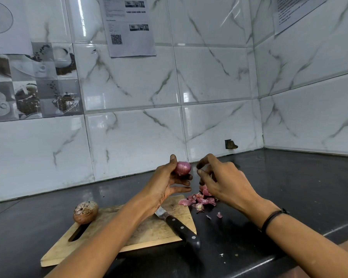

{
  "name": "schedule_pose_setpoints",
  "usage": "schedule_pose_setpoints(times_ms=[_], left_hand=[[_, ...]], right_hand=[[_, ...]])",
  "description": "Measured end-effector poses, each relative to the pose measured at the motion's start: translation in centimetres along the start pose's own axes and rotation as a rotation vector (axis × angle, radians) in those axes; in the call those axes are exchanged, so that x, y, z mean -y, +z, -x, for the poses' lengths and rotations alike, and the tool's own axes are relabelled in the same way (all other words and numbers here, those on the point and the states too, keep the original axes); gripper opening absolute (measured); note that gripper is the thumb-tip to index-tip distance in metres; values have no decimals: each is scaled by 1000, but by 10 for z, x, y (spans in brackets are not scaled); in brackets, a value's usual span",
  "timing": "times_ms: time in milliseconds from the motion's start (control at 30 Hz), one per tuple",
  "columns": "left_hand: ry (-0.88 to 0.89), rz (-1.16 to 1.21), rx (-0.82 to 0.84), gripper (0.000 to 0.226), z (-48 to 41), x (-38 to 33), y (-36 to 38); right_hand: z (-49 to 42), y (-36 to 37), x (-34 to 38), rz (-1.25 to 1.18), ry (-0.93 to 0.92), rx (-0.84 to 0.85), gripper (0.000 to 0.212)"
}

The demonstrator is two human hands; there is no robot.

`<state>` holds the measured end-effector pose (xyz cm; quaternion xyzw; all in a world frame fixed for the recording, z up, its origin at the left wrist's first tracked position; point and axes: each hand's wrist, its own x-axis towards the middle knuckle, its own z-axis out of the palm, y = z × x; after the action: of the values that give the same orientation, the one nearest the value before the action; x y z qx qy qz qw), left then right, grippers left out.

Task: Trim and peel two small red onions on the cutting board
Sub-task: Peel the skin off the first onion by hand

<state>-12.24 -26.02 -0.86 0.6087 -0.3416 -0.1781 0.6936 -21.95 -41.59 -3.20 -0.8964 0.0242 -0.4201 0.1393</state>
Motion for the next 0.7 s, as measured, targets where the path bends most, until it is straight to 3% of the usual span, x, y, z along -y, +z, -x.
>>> schedule_pose_setpoints(times_ms=[167,533,700], left_hand=[[11,-1,-3,55,0,-1,1],[-2,-117,73,67,3,0,0],[-48,-137,171,68,5,2,3]], right_hand=[[-1,-3,3,31,-58,-128,33],[-1,-6,14,-199,-237,-144,29],[1,-7,19,-248,-290,-145,38]])
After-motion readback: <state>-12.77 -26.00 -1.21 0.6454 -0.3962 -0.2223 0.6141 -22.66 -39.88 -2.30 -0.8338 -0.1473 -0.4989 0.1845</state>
